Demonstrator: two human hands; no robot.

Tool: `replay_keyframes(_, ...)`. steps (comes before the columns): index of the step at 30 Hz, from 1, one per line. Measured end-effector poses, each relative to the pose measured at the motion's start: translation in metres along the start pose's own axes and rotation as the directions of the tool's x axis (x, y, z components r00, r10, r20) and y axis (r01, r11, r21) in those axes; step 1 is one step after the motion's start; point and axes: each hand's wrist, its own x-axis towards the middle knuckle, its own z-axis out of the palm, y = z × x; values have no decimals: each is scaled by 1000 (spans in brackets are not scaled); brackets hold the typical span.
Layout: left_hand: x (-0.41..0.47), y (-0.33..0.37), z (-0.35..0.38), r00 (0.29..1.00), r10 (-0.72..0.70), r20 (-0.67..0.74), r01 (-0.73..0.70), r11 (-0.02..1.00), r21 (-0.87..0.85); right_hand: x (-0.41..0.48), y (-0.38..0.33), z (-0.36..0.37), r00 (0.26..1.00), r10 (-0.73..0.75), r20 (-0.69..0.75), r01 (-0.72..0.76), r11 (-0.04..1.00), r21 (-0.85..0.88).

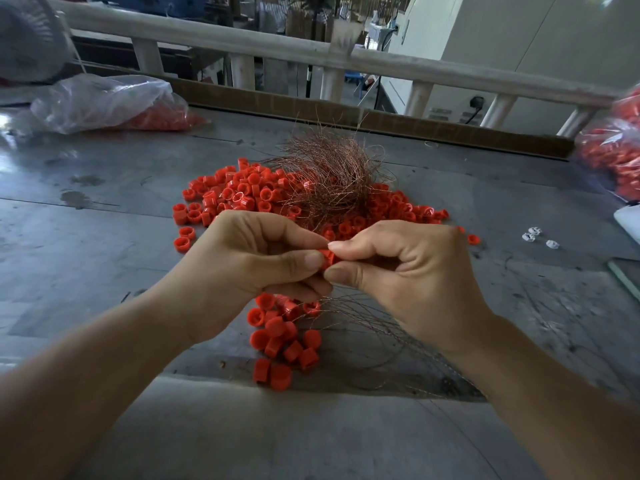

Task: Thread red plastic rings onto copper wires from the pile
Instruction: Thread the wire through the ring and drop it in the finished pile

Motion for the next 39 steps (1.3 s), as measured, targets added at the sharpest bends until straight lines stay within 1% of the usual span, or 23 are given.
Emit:
replay_keyframes(3,0,-1,-1,1000,-3,-1,3,1000,12,0,0,0,1000,-27,-6,26,999,-46)
replay_keyframes(9,1,-3,-2,1000,-2,-3,2,1000,10,1,2,-3,999,8,34,-8,1000,10)
replay_keyframes(11,0,-2,-2,1000,-9,8,9,1000,23,2,1,-4,997,46,55,-49,998,49)
replay_keyframes(13,0,0,-3,999,-33,41,32,999,31,1,0,-4,990,112,86,-121,987,105)
replay_keyframes(15,0,1,-4,994,-62,86,59,998,36,1,1,-3,977,164,136,-184,971,149)
replay_keyframes(18,0,2,-5,986,-107,129,104,994,34,2,3,-5,953,197,232,-241,954,180)
replay_keyframes(21,-1,2,-6,975,-125,183,128,992,-3,4,2,-8,930,167,328,-227,962,153)
replay_keyframes(24,-1,2,-8,971,-128,204,140,989,-44,4,0,-9,920,124,371,-185,974,133)
replay_keyframes(26,-2,3,-8,970,-122,211,137,989,-60,4,-1,-7,920,101,379,-141,987,78)
replay_keyframes(28,-2,3,-5,976,-77,202,88,995,-46,3,-2,-6,942,65,331,-68,998,-2)
replay_keyframes(29,-2,2,-2,983,-38,182,40,999,-4,3,-2,-5,950,50,308,-41,999,-35)
replay_keyframes(31,-4,-1,4,991,57,125,-74,988,134,2,-2,-4,957,40,286,-21,997,-70)
replay_keyframes(33,-7,-4,9,987,130,92,-148,961,234,1,-3,-3,959,38,282,-21,998,-62)
replay_keyframes(36,-9,-6,12,976,190,109,-211,949,234,0,-6,-2,962,24,273,-18,1000,-23)
replay_keyframes(39,-12,-4,13,972,200,121,-223,948,226,-2,-7,-2,963,22,270,-21,1000,-7)
